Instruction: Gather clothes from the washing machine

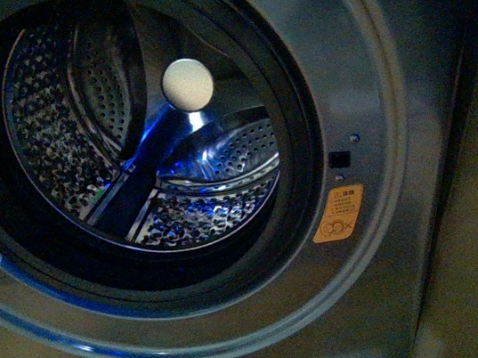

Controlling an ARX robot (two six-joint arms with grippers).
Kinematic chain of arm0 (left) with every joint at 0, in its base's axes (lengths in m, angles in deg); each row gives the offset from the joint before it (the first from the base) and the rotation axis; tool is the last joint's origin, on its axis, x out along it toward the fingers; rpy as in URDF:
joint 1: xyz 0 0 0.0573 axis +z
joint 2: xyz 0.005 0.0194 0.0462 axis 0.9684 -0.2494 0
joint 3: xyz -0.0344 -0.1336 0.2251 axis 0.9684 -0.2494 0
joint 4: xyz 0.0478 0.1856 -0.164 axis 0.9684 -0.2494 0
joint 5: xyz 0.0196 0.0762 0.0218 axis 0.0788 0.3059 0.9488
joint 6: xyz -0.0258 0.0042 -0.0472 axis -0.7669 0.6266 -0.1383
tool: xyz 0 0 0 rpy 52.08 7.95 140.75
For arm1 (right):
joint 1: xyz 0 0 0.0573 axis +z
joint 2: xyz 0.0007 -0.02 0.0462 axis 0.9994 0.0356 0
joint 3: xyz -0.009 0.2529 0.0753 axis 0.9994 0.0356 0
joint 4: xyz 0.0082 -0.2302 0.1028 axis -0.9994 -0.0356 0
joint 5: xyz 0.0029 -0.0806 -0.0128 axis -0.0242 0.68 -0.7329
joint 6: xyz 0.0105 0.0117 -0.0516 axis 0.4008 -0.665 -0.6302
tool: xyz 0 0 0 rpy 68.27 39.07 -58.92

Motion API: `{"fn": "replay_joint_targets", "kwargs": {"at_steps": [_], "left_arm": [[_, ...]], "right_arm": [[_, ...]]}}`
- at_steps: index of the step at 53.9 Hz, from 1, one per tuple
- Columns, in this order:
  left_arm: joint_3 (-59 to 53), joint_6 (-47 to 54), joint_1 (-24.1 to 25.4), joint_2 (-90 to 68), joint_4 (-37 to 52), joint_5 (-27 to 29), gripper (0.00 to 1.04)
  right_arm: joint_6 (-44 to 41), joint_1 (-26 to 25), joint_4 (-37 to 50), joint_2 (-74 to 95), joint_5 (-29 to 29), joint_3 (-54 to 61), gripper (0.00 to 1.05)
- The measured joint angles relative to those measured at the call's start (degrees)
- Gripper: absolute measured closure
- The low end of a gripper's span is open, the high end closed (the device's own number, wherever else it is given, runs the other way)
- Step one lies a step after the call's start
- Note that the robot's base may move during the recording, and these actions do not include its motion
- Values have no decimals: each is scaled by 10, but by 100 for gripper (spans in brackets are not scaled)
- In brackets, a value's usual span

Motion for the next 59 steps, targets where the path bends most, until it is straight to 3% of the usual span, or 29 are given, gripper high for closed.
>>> {"fn": "replay_joint_targets", "kwargs": {"at_steps": [5, 16, 24, 30, 36, 48, 53, 59], "left_arm": [[0, 0, 0, 0, 0, 0, 5], [0, 0, 0, 0, 0, 0, 7], [0, 0, 0, 0, 0, 0, 7], [0, 0, 0, 0, 0, 0, 7], [0, 0, 0, 0, 0, 0, 7], [0, 0, 0, 0, 0, 0, 7], [0, 0, 0, 0, 0, 0, 7], [0, 0, 0, 0, 0, 0, 7]], "right_arm": [[32, -97, 0, -3, -24, -50, 101], [124, -375, -29, 27, -164, -161, 101], [145, -523, -68, 79, -242, -202, 101], [134, -599, -107, 128, -288, -212, 101], [100, -655, -156, 178, -327, -210, 101], [-1, -716, -238, 246, -341, -164, 101], [-58, -721, -328, 264, -354, -145, 89], [-110, -716, -499, 303, -359, -129, 68]]}}
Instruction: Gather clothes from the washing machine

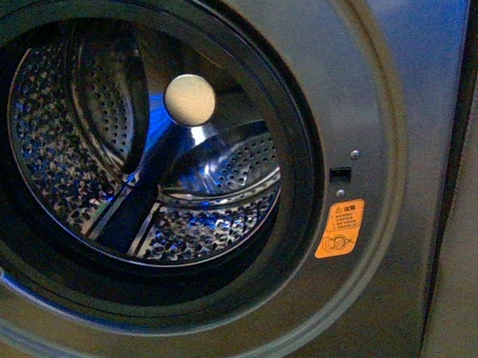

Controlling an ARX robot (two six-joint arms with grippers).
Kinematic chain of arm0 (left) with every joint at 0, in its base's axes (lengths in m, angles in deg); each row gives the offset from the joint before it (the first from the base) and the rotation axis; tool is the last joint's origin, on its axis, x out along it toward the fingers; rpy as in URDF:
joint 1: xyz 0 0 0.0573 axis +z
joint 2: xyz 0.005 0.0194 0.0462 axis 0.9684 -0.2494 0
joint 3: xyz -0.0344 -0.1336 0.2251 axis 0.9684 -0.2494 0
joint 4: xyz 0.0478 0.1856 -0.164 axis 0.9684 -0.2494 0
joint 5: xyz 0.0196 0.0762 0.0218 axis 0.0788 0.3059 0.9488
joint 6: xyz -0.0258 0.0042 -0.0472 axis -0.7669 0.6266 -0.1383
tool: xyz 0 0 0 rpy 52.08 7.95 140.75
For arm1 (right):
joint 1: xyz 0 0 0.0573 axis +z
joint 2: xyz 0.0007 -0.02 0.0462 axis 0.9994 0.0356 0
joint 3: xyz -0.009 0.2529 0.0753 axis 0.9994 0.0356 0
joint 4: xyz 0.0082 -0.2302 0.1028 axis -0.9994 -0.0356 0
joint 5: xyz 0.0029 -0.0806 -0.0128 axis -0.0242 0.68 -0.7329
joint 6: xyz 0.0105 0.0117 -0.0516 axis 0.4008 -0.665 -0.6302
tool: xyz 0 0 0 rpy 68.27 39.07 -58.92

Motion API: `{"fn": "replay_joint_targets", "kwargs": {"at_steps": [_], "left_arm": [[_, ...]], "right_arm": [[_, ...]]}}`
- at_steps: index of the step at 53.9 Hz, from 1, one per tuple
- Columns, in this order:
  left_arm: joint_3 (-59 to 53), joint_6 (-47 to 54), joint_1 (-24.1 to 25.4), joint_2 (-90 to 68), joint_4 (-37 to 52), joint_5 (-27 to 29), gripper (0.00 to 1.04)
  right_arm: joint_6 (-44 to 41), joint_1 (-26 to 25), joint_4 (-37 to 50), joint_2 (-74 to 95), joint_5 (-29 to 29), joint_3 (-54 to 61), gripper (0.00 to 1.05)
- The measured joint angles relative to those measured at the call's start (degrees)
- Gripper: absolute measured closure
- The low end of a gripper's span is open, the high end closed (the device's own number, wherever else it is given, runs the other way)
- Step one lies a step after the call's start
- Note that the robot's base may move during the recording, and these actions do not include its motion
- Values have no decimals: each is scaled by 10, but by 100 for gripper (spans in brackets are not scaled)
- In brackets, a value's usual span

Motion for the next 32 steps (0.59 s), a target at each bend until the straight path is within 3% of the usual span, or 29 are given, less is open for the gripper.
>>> {"fn": "replay_joint_targets", "kwargs": {"at_steps": [4, 7, 18, 27, 32], "left_arm": [[0, 0, 0, 0, 0, 0, 7], [0, 0, 0, 0, 0, 0, 7], [0, 0, 0, 0, 0, 0, 7], [0, 0, 0, 0, 0, 0, 7], [0, 0, 0, 0, 0, 0, 7]], "right_arm": [[-9, 8, -89, 17, 2, 27, 53], [-6, 16, -107, 18, 6, 50, 40], [40, 45, -48, -52, -15, 99, 7], [117, 97, 80, -210, -63, 154, 7], [189, 184, 179, -347, -47, 216, 7]]}}
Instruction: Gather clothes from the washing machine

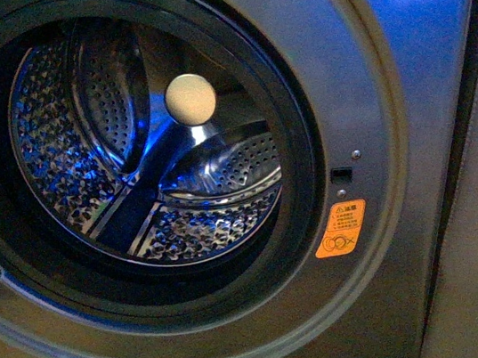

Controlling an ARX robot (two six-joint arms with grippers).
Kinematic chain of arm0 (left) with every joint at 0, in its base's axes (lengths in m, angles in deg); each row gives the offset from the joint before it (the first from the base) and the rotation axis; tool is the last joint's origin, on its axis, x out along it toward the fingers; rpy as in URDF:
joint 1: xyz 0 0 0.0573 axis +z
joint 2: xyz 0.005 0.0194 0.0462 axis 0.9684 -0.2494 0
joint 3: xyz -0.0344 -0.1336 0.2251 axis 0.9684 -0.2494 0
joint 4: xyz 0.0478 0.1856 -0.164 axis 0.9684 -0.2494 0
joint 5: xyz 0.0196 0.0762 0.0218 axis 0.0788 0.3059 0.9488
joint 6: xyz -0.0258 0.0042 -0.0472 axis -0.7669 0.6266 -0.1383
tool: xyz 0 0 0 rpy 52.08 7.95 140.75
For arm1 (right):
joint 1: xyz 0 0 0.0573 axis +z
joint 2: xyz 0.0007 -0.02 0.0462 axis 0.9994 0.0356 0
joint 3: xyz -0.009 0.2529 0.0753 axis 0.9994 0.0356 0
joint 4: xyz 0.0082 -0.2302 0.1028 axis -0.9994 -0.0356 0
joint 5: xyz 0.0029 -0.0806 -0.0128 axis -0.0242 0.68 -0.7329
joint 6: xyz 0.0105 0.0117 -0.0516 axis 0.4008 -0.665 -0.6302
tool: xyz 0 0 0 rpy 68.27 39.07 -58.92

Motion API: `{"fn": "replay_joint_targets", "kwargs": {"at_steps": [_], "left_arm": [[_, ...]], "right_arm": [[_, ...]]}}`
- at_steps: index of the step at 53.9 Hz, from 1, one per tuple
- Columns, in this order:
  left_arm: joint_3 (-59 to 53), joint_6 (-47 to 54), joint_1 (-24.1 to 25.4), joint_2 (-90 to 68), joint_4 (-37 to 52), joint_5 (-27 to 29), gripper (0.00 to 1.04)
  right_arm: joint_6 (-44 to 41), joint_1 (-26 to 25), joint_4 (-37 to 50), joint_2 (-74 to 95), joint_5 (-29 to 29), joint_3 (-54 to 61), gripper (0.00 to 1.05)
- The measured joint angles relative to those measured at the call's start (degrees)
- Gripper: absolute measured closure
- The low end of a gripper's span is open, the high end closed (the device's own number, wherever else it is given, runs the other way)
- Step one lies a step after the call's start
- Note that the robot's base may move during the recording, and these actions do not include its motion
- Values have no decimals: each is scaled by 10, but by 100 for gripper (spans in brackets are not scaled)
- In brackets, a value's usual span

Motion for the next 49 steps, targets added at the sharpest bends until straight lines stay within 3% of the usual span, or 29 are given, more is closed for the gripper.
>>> {"fn": "replay_joint_targets", "kwargs": {"at_steps": [11, 22, 24, 30, 36, 49], "left_arm": [[0, 0, 0, 0, 0, 0, 7], [0, 0, 0, 0, 0, 0, 7], [0, 0, 0, 0, 0, 0, 7], [0, 0, 0, 0, 0, 0, 7], [1, 0, 0, 0, 0, 0, 7], [1, 0, 0, 0, 0, 0, 7]], "right_arm": [[43, 202, 68, -167, 137, 101, 7], [-14, 389, 76, -277, 309, 207, 8], [-72, 455, 5, -315, 413, 219, 16], [-180, 557, -77, -370, 546, 263, 34], [-225, 572, -80, -386, 573, 287, 51], [-249, 575, -81, -429, 573, 320, 94]]}}
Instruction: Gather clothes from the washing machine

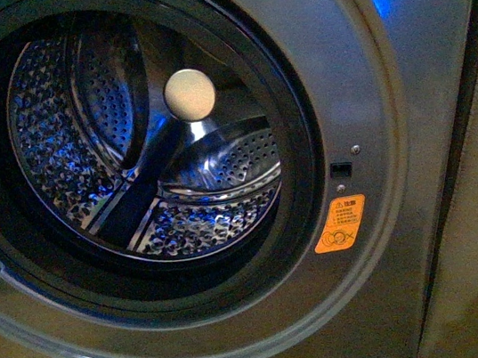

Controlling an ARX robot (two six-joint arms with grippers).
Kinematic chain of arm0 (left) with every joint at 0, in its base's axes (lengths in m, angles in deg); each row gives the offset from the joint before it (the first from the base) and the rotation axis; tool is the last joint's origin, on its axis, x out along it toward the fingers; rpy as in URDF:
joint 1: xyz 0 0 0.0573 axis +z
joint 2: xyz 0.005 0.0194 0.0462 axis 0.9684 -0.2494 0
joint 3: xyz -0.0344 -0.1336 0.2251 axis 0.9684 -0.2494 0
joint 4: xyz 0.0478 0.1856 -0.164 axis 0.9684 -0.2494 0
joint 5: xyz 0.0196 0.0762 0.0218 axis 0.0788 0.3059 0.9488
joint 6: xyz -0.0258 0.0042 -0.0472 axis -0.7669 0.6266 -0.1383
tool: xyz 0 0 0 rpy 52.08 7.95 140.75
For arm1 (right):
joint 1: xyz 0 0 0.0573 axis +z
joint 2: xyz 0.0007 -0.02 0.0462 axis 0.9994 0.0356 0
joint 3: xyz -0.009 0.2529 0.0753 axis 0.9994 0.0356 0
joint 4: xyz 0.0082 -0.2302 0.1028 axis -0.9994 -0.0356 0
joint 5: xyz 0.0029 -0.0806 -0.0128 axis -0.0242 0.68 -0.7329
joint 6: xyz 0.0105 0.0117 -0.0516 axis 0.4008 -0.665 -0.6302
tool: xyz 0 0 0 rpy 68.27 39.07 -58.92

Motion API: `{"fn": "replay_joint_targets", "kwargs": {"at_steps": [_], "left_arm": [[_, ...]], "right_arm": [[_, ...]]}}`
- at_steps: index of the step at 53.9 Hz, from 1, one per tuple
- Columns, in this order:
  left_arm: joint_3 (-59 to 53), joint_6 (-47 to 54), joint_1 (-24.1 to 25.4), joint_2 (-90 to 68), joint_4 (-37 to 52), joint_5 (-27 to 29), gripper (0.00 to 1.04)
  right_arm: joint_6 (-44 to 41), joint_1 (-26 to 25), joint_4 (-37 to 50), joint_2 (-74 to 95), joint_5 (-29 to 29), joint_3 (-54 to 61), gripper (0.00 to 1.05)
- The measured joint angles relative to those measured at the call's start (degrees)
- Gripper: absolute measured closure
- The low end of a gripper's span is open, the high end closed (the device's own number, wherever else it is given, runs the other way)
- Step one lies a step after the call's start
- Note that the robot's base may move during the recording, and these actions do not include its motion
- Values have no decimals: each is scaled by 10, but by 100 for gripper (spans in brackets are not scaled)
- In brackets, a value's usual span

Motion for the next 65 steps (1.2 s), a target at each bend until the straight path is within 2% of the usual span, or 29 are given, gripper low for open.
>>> {"fn": "replay_joint_targets", "kwargs": {"at_steps": [2, 4, 8, 12, 15, 17, 22, 24, 32, 36, 38, 43, 48, 58, 64, 65], "left_arm": [[0, 0, 0, 0, 0, 0, 7], [0, 0, 0, 0, 0, 0, 7], [0, 0, 0, 0, 0, 1, 7], [127, -54, -3, -48, -203, 184, 7], [182, -74, 14, -68, -309, 272, 7], [191, -75, 36, -71, -339, 326, 7], [207, -81, 93, -77, -356, 390, 7], [213, -88, 113, -77, -362, 409, 7], [225, -115, 145, -76, -393, 408, 7], [224, -136, 155, -75, -396, 387, 7], [196, -122, 159, -61, -370, 374, 11], [-6, -63, 178, 42, -208, 342, 29], [-186, -36, 197, 148, -96, 325, 43], [-480, -21, 233, 310, 48, 301, 72], [-606, -17, 245, 347, 93, 283, 88], [-641, -16, 249, 352, 105, 276, 94]], "right_arm": [[-1, 0, -2, -5, 0, 5, 101], [-3, 0, -3, -10, 0, 9, 103], [-3, 0, -7, -21, 0, 17, 102], [-3, 0, -11, -34, 0, 23, 102], [-4, 0, -15, -42, 0, 27, 102], [-4, 0, -18, -49, 1, 31, 102], [-4, 0, -93, -113, 0, 38, 102], [-4, 0, -97, -127, -1, 39, 102], [-4, 1, -97, -150, 1, 52, 102], [-4, 1, -98, -156, 1, 61, 102], [-4, 1, -98, -156, 1, 61, 102], [-4, 1, -98, -156, 0, 61, 102], [-4, 1, -98, -157, 0, 61, 102], [-4, 1, -98, -157, 0, 61, 102], [-4, 1, -98, -157, 0, 61, 102], [-4, 1, -98, -157, 0, 61, 102]]}}
